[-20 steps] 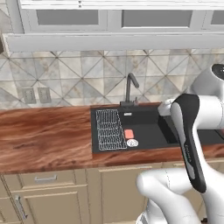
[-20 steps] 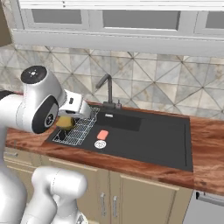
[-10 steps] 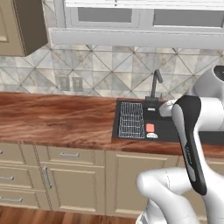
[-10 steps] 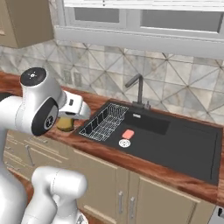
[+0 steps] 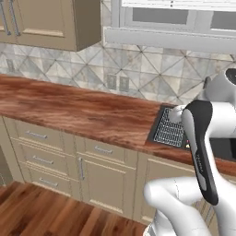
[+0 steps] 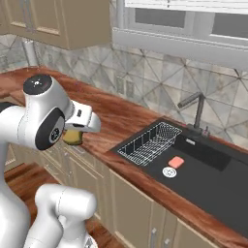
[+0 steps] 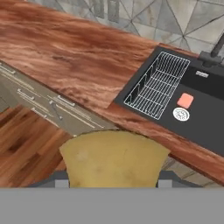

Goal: Pick up the bar soap and sponge from the sink, and place them back in the cabinet, and close the cabinet doors.

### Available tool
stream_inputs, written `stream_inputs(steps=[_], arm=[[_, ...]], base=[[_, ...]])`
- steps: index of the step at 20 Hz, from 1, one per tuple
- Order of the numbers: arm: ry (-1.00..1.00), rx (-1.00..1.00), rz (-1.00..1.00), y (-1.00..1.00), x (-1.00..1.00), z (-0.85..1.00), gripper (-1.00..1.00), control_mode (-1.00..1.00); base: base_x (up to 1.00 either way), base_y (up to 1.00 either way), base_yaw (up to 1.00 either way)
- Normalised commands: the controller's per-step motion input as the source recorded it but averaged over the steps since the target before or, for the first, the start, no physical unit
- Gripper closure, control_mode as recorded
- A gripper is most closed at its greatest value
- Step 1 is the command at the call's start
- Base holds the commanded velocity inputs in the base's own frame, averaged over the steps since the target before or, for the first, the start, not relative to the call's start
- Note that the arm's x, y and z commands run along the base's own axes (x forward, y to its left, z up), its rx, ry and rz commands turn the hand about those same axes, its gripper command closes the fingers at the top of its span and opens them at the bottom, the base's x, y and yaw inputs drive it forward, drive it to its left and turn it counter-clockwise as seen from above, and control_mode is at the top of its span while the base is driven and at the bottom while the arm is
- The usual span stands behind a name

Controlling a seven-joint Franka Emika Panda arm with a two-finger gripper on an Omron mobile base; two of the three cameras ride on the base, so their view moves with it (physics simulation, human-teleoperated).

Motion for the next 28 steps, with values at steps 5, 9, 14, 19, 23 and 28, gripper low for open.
stream_inputs(steps=[5, 9, 14, 19, 23, 28], arm=[[0.00, 0.00, 0.00, 0.00, 0.00, 0.00, 1.00, 1.00], [0.00, 0.00, 0.00, 0.00, 0.00, 0.00, 1.00, 1.00], [0.00, 0.00, 0.00, 0.00, 0.00, 0.00, 1.00, 1.00], [0.00, 0.00, 0.00, 0.00, 0.00, 0.00, 1.00, 1.00], [0.00, 0.00, 0.00, 0.00, 0.00, 0.00, 1.00, 1.00], [0.00, 0.00, 0.00, 0.00, 0.00, 0.00, 1.00, 1.00]], base=[[0.00, 0.00, 0.49], [0.00, -0.14, 0.47], [0.00, -0.11, 0.45], [0.00, 0.00, 0.44], [0.00, 0.00, 0.49], [0.00, 0.00, 0.51]])
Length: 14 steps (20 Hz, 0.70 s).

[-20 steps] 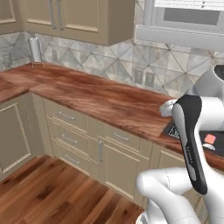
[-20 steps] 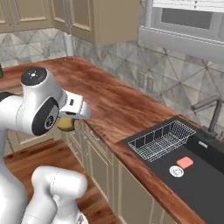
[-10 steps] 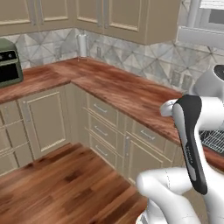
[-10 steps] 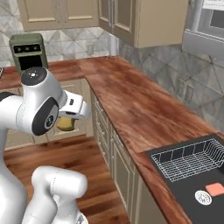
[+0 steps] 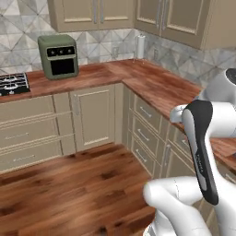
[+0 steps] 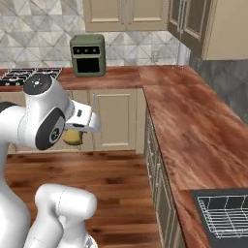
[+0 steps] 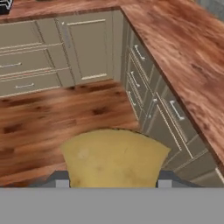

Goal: Pick up the bar soap and sponge from the sink, and place them back in the cabinet, and close the cabinet doors.

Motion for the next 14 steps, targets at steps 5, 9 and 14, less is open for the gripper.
stream_inputs(steps=[5, 9, 14], arm=[[0.00, 0.00, 0.00, 0.00, 0.00, 0.00, 1.00, 1.00], [0.00, 0.00, 0.00, 0.00, 0.00, 0.00, 1.00, 1.00], [0.00, 0.00, 0.00, 0.00, 0.00, 0.00, 1.00, 1.00]], base=[[0.00, 0.00, 0.50], [0.00, 0.00, 0.52], [0.00, 0.00, 0.51]])
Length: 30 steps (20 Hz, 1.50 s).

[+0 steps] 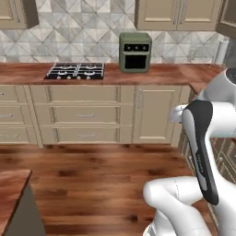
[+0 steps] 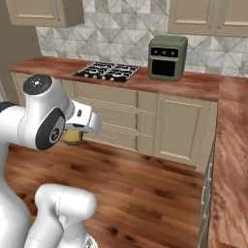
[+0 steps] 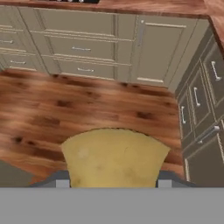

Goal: Pick up the bar soap and sponge from the sink, and place them back in the cabinet, and close the cabinet doors.

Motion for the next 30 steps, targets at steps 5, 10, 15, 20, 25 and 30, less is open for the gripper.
stream_inputs(steps=[5, 10, 15, 20, 25, 30], arm=[[0.00, 0.00, 0.00, 0.00, 0.00, 0.00, 1.00, 1.00], [0.00, 0.00, 0.00, 0.00, 0.00, 0.00, 1.00, 1.00], [0.00, 0.00, 0.00, 0.00, 0.00, 0.00, 1.00, 1.00], [0.00, 0.00, 0.00, 0.00, 0.00, 0.00, 1.00, 1.00], [0.00, 0.00, 0.00, 0.00, 0.00, 0.00, 1.00, 1.00], [0.00, 0.00, 0.00, 0.00, 0.00, 0.00, 1.00, 1.00]], base=[[0.00, -0.01, 0.50], [0.00, -0.03, 0.52], [0.00, 0.00, 0.54], [0.00, 0.00, 0.56], [0.00, 0.00, 0.58], [0.05, 0.00, 0.67]])
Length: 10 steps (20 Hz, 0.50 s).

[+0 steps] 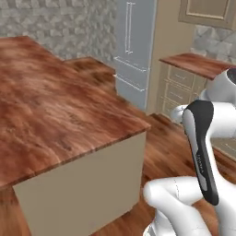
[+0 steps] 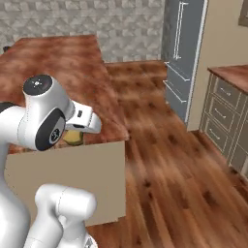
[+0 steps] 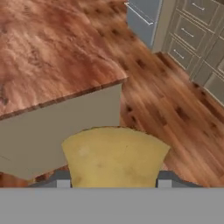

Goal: Pick up the bar soap and sponge from the sink, and place them back in the cabinet, and close the cabinet doors.

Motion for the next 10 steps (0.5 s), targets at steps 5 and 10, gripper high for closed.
stream_inputs(steps=[5, 10], arm=[[0.00, 0.00, 0.00, 0.00, 0.00, 0.00, 1.00, 1.00], [0.00, 0.00, 0.00, 0.00, 0.00, 0.00, 1.00, 1.00]], base=[[0.01, 0.00, 0.68], [0.00, 0.00, 0.69]])
